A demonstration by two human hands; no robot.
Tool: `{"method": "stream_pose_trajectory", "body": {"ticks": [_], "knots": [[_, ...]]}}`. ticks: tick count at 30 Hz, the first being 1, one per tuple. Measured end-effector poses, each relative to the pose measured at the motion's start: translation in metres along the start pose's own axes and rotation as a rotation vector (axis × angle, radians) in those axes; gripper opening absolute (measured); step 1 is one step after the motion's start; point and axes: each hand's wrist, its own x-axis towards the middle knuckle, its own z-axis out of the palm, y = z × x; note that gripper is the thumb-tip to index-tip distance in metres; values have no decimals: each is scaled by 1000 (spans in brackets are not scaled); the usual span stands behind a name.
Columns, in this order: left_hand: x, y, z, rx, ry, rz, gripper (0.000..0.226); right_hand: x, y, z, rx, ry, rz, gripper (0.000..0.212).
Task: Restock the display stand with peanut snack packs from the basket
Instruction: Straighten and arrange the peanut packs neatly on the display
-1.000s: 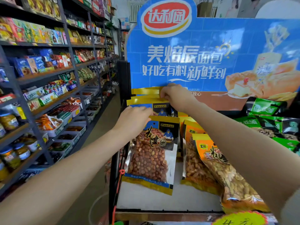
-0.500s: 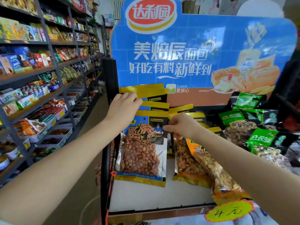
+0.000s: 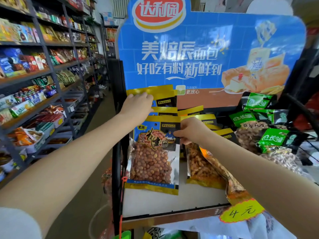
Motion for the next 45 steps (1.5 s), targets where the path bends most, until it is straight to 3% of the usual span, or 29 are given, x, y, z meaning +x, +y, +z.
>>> {"method": "stream_pose_trajectory", "body": {"ticks": [3,8,11,15,17,19,21,27,30,34,42,45], "knots": [[-3,2,2,-127,-30,-4,23,-5,1,-3,19,-19,-4,25],[-14,-1,2,-341,126,-166,25,-8,6,-3,154,34,-17,22],[-15,-8,4,-280,115,-132,24,-7,4,2,166,60,-26,18],[-19,-4,9,-152,94,-21,24,-7,-1,8,-11,181,-82,17],[-20,-1,9,-120,131,-15,24,-6,-1,5,-83,228,-81,44],[-20,0,8,-122,154,-42,24,-8,1,4,-109,146,-53,52],[-21,0,8,-128,160,-51,24,-11,2,11,-102,42,-56,39],[-21,-7,4,-144,177,-20,21,-7,0,22,-117,1,-119,28],[-19,-14,-2,-132,220,-56,24,-4,-13,10,-30,154,-164,44],[-16,-18,-7,-146,207,-78,26,15,-35,-6,-9,409,-216,33],[-29,-26,3,-301,259,-9,38,40,-50,-15,-120,562,-217,25],[-26,-21,2,-333,250,3,47,45,-56,-22,-146,538,-266,20]]}}
